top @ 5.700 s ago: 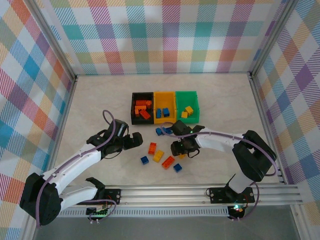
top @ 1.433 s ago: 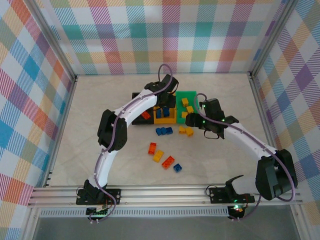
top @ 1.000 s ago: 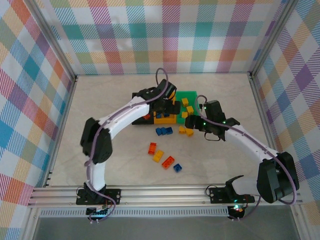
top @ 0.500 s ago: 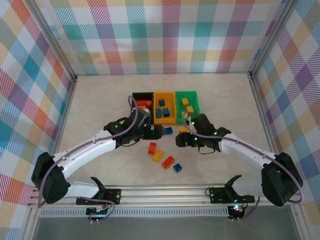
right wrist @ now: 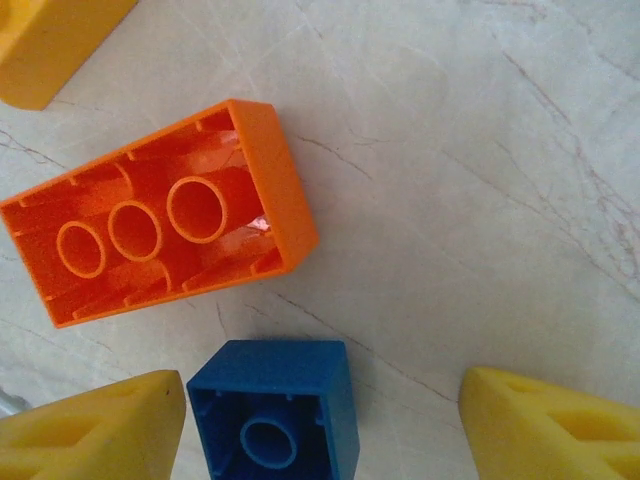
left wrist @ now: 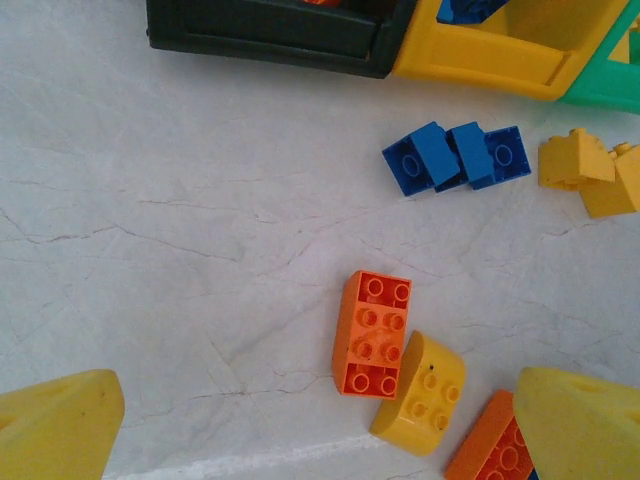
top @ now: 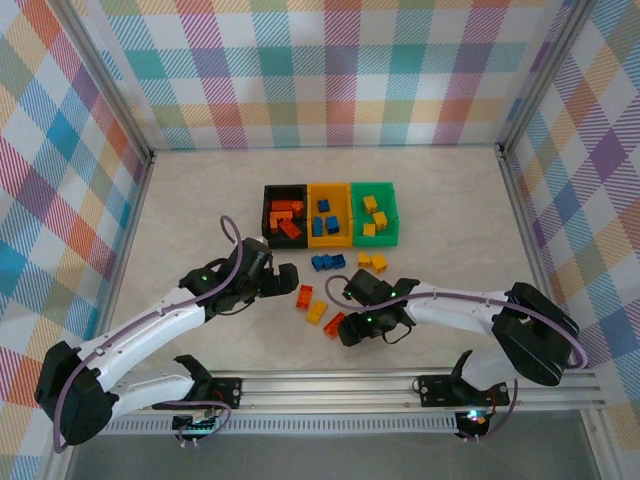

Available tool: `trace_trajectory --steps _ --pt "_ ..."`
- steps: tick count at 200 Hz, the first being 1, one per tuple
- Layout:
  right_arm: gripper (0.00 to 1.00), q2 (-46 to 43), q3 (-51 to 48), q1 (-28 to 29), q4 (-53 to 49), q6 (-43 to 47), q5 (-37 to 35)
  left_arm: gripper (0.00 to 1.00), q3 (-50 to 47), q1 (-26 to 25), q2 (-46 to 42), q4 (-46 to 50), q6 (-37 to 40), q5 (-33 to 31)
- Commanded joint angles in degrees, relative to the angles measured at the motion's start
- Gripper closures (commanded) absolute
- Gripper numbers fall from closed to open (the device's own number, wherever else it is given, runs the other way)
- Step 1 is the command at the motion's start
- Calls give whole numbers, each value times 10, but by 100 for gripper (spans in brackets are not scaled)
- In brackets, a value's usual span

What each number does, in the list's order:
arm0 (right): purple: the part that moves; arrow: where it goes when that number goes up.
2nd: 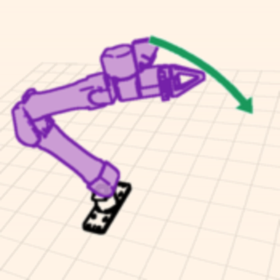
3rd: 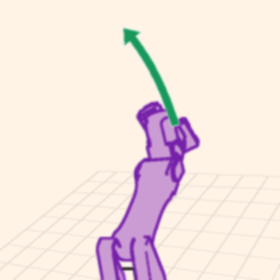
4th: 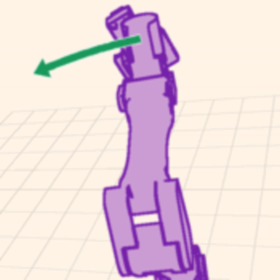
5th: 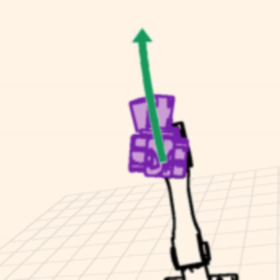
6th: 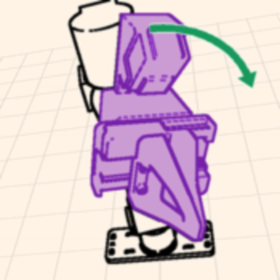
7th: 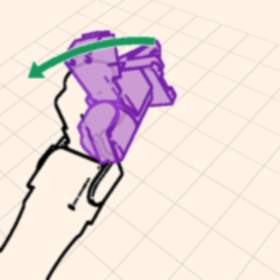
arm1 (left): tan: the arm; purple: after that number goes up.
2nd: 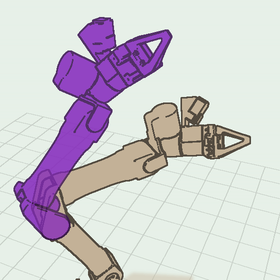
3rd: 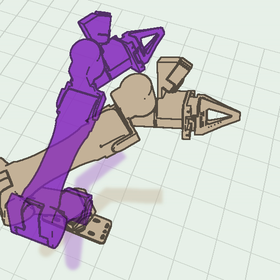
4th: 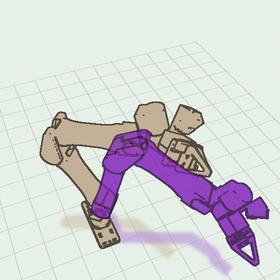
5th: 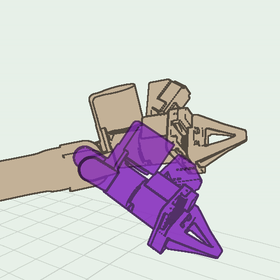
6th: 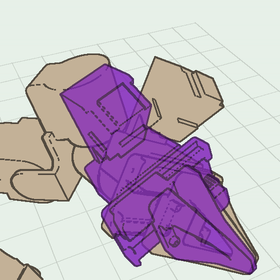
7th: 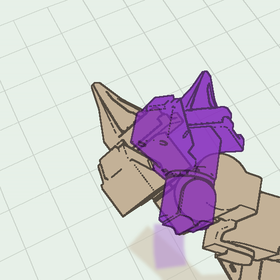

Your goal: Sort the legos into containers by color

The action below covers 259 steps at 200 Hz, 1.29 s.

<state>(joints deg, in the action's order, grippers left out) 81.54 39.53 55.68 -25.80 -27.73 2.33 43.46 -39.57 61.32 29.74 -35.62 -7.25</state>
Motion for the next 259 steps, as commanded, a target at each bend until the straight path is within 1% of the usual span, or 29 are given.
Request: trace_trajectory --steps 1,48,75,91,117,130,156,178,194,207,234,259 --pt "29 13 6 16 -24 -3 -21 0 -7 7 -5 -12 -11 11" --pt "39 29 25 34 -43 7 -51 0 -15 11 -1 -15 -15 13" --pt "51 43 33 40 -43 9 -56 0 -15 14 4 -15 -14 15" --pt "58 37 32 40 -38 6 -58 0 -14 15 5 -15 -15 18" --pt "67 15 45 40 -48 12 -80 0 -12 15 4 -14 -13 19" --pt "69 2 64 29 -55 26 -87 0 -12 15 1 -13 -13 15" --pt "70 0 122 -33 -42 68 -60 0 -13 16 0 -13 -13 12" --pt "71 46 209 -80 -35 112 -50 0 -19 16 -2 -15 -13 14" --pt "72 96 275 -118 -25 127 -27 0 -21 17 -3 -12 -13 15" --pt "73 144 336 -142 -27 140 -27 0 -22 17 -4 -9 -12 15" --pt "72 249 459 -176 -46 146 -33 0 -22 19 -2 -5 -8 21" --pt "70 329 549 -197 -67 140 -45 0 -21 22 -1 -4 -5 25"
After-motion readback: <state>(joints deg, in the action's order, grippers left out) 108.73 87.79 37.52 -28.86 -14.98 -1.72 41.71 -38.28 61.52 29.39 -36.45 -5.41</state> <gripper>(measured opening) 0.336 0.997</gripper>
